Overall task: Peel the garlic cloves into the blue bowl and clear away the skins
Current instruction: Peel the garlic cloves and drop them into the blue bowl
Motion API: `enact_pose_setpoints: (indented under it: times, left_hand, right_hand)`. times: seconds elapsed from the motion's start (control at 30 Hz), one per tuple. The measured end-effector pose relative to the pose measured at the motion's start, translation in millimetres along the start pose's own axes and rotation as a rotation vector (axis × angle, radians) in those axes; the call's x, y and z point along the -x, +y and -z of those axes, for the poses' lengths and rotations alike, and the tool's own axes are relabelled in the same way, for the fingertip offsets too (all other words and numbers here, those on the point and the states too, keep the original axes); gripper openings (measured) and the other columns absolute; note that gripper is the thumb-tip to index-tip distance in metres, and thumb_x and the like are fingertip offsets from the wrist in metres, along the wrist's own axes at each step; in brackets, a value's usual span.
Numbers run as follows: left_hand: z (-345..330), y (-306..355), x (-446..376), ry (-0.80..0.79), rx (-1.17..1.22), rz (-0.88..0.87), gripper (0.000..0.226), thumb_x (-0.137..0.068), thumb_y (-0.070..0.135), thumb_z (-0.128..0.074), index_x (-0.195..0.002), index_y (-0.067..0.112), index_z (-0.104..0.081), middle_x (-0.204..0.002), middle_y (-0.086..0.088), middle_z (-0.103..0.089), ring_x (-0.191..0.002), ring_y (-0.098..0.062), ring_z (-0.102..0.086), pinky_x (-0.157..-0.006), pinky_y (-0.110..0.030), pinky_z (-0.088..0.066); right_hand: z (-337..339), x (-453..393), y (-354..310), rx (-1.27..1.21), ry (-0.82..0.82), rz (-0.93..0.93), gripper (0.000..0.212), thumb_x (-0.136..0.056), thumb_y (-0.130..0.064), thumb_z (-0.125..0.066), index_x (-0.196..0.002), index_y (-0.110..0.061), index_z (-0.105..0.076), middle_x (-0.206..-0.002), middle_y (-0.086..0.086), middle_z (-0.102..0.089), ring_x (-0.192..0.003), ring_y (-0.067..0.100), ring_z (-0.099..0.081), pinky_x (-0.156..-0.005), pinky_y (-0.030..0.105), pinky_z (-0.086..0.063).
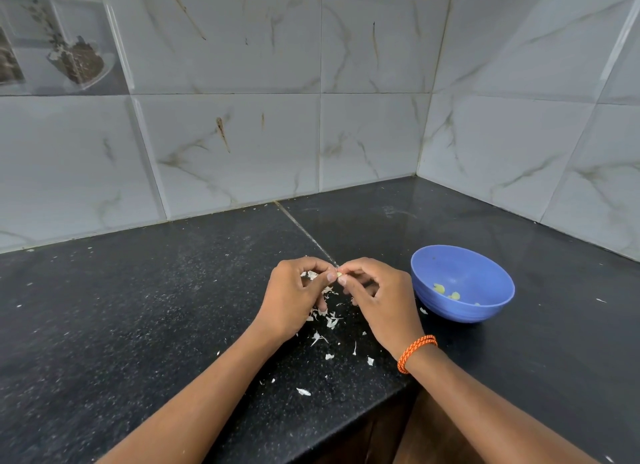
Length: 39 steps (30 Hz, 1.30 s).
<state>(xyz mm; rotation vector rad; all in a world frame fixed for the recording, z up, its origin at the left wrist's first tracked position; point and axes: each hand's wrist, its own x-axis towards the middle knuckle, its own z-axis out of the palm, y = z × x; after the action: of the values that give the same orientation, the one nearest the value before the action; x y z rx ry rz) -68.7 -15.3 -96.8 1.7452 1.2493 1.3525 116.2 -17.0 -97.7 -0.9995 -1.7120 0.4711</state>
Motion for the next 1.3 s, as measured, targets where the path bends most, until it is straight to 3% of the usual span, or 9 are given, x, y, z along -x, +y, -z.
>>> enact_pose_setpoints:
  times: [0.2, 0.33, 0.43, 0.57, 0.7, 0.83, 1.0, 1.13, 1.3]
  left_hand:
    - [4.0, -2.7, -1.1, 0.044, -0.328, -0.08, 0.029, -0.107, 0.014, -0.064, -0.101, 0.037, -0.08, -0.101, 0.024, -0.075, -0.072, -0.003, -0.071, -0.076, -0.034, -0.058]
    - [7.8, 2.3, 0.3, 0.043, -0.54, -0.069, 0.012, -0.099, 0.04, -0.074, -0.1, 0.05, -0.081, -0.097, 0.031, -0.074, -0.087, 0.002, -0.061, -0.07, -0.028, -0.045]
    - [7.7, 1.8, 0.6, 0.085, -0.526, -0.018, 0.003, -0.09, 0.049, -0.082, -0.088, 0.05, -0.082, -0.084, 0.031, -0.075, -0.092, 0.001, -0.065, -0.072, -0.031, -0.053]
    - [8.5, -6.0, -4.5, 0.124, -0.48, 0.009, 0.011, -0.084, 0.039, -0.092, -0.086, 0.043, -0.081, -0.067, 0.016, -0.07, -0.078, -0.005, -0.065, -0.067, -0.032, -0.052]
    - [9.6, -7.2, -2.9, 0.062, -0.514, -0.066, 0.038, -0.087, 0.022, -0.089, -0.114, 0.046, -0.078, -0.104, 0.024, -0.071, -0.102, -0.002, -0.059, -0.086, -0.026, -0.05]
    - [6.4, -10.7, -2.2, 0.085, -0.465, -0.02, 0.012, -0.096, 0.029, -0.079, -0.097, 0.041, -0.081, -0.1, 0.025, -0.072, -0.1, -0.003, -0.061, -0.082, -0.03, -0.052]
    - [6.9, -13.2, -4.2, 0.093, -0.434, 0.001, 0.011, -0.098, 0.032, -0.076, -0.094, 0.04, -0.081, -0.093, 0.026, -0.075, -0.097, -0.004, -0.062, -0.082, -0.035, -0.054]
    - [5.3, -15.6, -5.6, 0.078, -0.423, -0.001, 0.015, -0.098, 0.031, -0.076, -0.092, 0.044, -0.079, -0.092, 0.026, -0.075, -0.097, -0.004, -0.064, -0.086, -0.036, -0.057]
    - [1.8, -15.7, -4.6, 0.065, -0.393, -0.028, 0.016, -0.099, 0.032, -0.073, -0.102, 0.047, -0.079, -0.094, 0.019, -0.076, -0.097, -0.002, -0.065, -0.087, -0.036, -0.057]
  right_hand:
    - [5.5, -5.2, 5.1, 0.206, 0.002, 0.068, 0.015, -0.093, -0.012, -0.079, -0.097, -0.026, -0.082, -0.088, -0.014, -0.072, -0.078, 0.009, -0.07, -0.069, 0.03, -0.059]
    - [6.9, -6.8, 6.8, 0.435, -0.185, 0.039, 0.011, -0.096, -0.026, -0.073, -0.097, -0.033, -0.082, -0.089, -0.013, -0.066, -0.076, 0.007, -0.063, -0.069, 0.039, -0.058]
    - [8.7, -7.4, -2.3, 0.496, -0.267, 0.052, 0.011, -0.099, -0.03, -0.07, -0.099, -0.034, -0.081, -0.092, -0.013, -0.065, -0.078, 0.009, -0.062, -0.069, 0.04, -0.056]
    - [17.7, -20.3, -19.0, 0.523, -0.266, 0.116, 0.009, -0.095, -0.027, -0.073, -0.092, -0.032, -0.08, -0.088, -0.013, -0.065, -0.073, 0.008, -0.062, -0.064, 0.035, -0.055]
    - [21.2, -23.4, -21.4, 0.526, -0.146, 0.154, 0.011, -0.096, -0.022, -0.07, -0.087, -0.027, -0.073, -0.087, -0.01, -0.059, -0.073, 0.01, -0.06, -0.061, 0.032, -0.05]
    - [6.4, -4.7, -14.6, 0.724, -0.402, 0.181, 0.017, -0.102, -0.029, -0.056, -0.096, -0.024, -0.071, -0.095, -0.005, -0.057, -0.089, 0.022, -0.063, -0.064, 0.037, -0.046]
    - [22.4, -25.1, -21.6, 0.618, -0.105, 0.214, 0.014, -0.099, -0.019, -0.067, -0.088, -0.025, -0.074, -0.09, -0.009, -0.062, -0.078, 0.014, -0.06, -0.06, 0.034, -0.048]
    - [8.1, -10.4, -14.8, 0.798, -0.438, 0.205, 0.017, -0.102, -0.021, -0.058, -0.099, -0.024, -0.074, -0.097, -0.006, -0.061, -0.096, 0.021, -0.064, -0.071, 0.041, -0.053]
    - [22.4, -25.1, -18.7, 0.63, -0.107, 0.212, 0.014, -0.102, -0.023, -0.064, -0.092, -0.028, -0.073, -0.091, -0.008, -0.062, -0.079, 0.015, -0.06, -0.06, 0.035, -0.047]
